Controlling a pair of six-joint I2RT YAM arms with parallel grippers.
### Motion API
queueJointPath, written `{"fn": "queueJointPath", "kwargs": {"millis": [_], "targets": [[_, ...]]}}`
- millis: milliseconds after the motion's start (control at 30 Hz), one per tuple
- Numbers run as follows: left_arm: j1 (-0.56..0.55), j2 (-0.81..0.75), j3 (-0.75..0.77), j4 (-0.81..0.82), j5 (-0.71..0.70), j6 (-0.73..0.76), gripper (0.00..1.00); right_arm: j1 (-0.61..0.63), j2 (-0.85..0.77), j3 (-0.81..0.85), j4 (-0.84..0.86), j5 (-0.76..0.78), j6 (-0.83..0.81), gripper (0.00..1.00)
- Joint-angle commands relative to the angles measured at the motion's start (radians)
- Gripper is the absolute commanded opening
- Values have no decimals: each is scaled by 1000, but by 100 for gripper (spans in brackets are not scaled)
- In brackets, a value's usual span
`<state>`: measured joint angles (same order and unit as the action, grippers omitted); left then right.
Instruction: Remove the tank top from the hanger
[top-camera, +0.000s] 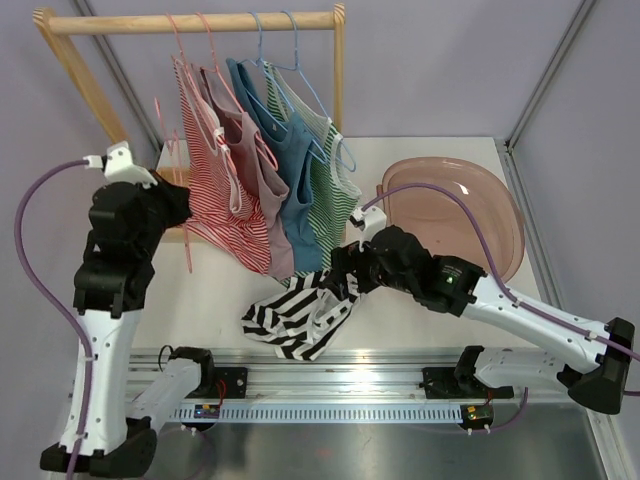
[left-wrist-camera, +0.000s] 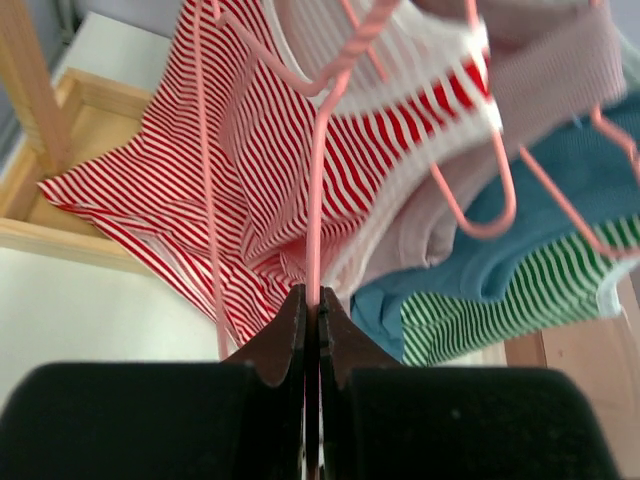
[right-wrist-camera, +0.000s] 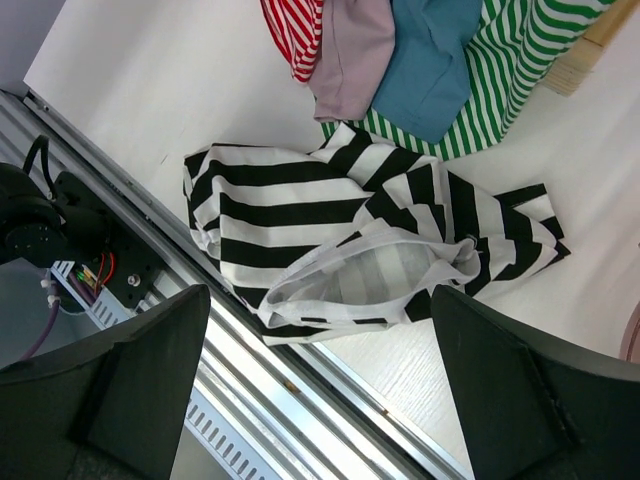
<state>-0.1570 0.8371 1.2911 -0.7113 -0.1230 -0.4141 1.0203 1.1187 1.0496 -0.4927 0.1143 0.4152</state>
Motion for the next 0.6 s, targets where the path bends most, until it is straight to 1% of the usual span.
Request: {"fn": "queueJointPath", "kwargs": {"millis": [0, 33, 67, 100, 167, 233, 267, 400, 467, 500, 567], "targets": [[156, 71, 121, 76, 293, 20, 0, 3, -37, -23, -7, 45, -10, 99], [199, 89, 146, 75, 312, 23, 0, 1, -40, -29, -6, 44, -13, 100], [241, 133, 202, 75, 328, 23, 0, 0, -42, -34, -9, 42, -15, 99], [260, 154, 227, 81, 383, 31, 0, 1, -45, -39, -9, 42, -19, 99], [298, 190, 295, 101, 416, 20, 0, 1, -48, -45, -4, 39, -23, 99], [318, 244, 335, 119, 450, -2, 0, 1, -46, -49, 0, 35, -26, 100], [339, 266, 390, 118, 457, -3, 0, 0, -46, -51, 0, 36, -27, 100], [392, 411, 532, 107, 529, -15, 0, 3, -65, -62, -1, 30, -29, 100], [415, 457, 592, 102, 545, -20, 0, 1, -68, -68, -1, 31, -30, 100], [419, 480, 652, 95, 549, -22, 0, 0, -71, -68, -1, 30, -30, 100], [435, 551, 701, 81, 556, -25, 0, 1, -71, -71, 3, 27, -29, 99]]}}
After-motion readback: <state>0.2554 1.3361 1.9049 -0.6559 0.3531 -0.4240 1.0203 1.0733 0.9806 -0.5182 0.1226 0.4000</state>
